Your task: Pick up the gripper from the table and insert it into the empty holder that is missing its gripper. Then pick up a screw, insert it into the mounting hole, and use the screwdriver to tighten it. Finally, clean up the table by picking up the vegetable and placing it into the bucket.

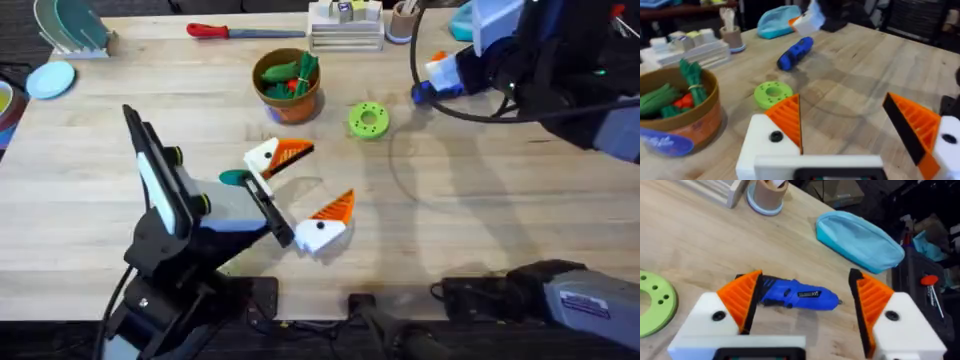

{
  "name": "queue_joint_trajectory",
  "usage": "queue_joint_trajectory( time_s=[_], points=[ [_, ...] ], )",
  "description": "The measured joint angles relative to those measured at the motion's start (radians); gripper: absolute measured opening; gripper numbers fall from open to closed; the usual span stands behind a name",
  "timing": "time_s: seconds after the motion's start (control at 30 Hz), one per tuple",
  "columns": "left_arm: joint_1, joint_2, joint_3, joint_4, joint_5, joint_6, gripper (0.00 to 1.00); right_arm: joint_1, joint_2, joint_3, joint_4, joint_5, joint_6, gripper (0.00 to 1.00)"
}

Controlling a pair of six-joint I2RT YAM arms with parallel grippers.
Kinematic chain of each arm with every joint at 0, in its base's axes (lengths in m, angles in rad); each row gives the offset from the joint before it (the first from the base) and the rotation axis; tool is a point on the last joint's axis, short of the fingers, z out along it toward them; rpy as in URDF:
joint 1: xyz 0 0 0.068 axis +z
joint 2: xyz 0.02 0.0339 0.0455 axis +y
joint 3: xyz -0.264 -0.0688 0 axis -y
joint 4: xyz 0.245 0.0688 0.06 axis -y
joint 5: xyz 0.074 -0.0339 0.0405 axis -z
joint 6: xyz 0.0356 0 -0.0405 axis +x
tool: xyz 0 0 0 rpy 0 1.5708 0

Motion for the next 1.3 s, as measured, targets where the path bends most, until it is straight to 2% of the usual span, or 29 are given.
queue_joint_trajectory(
  time_s=[0.1, 0.3, 0.43, 0.53, 0.63, 0.8, 1.03, 1.13, 1.23, 1.3],
  points=[
    [0.0, 0.0, 0.061, -0.089, -0.075, -0.024, 0.992, 0.007, -0.018, 0.0, -0.034, 0.0, 0.01, 0.992],
    [0.0, 0.028, 0.355, -0.404, -0.297, -0.063, 0.992, 0.063, -0.043, 0.0, -0.055, 0.0, 0.018, 0.991],
    [0.0, 0.142, 0.539, -0.579, -0.419, -0.101, 0.993, 0.104, -0.045, 0.0, -0.056, -0.003, 0.021, 0.991],
    [0.0, 0.287, 0.641, -0.706, -0.484, -0.117, 0.993, 0.131, -0.045, 0.0, -0.056, -0.003, 0.022, 0.991],
    [0.0, 0.441, 0.706, -0.785, -0.525, -0.125, 0.993, 0.148, -0.045, 0.0, -0.056, -0.003, 0.025, 0.992],
    [0.0, 0.694, 0.8, -0.787, -0.534, -0.185, 0.993, 0.155, -0.045, 0.0, -0.056, -0.003, 0.025, 0.992],
    [0.0, 0.855, 0.821, -0.81, -0.529, -0.248, 0.992, 0.155, -0.045, 0.0, -0.063, -0.003, 0.025, 0.993],
    [0.032, 0.91, 0.822, -0.842, -0.531, -0.344, 0.992, 0.155, -0.045, 0.0, -0.063, -0.003, 0.025, 0.992],
    [0.113, 0.972, 0.822, -0.904, -0.533, -0.53, 0.993, 0.155, -0.045, 0.0, -0.063, -0.003, 0.025, 0.993],
    [0.176, 1.019, 0.822, -0.959, -0.533, -0.678, 0.992, 0.155, -0.045, 0.0, -0.063, -0.003, 0.025, 0.992]
  ],
)
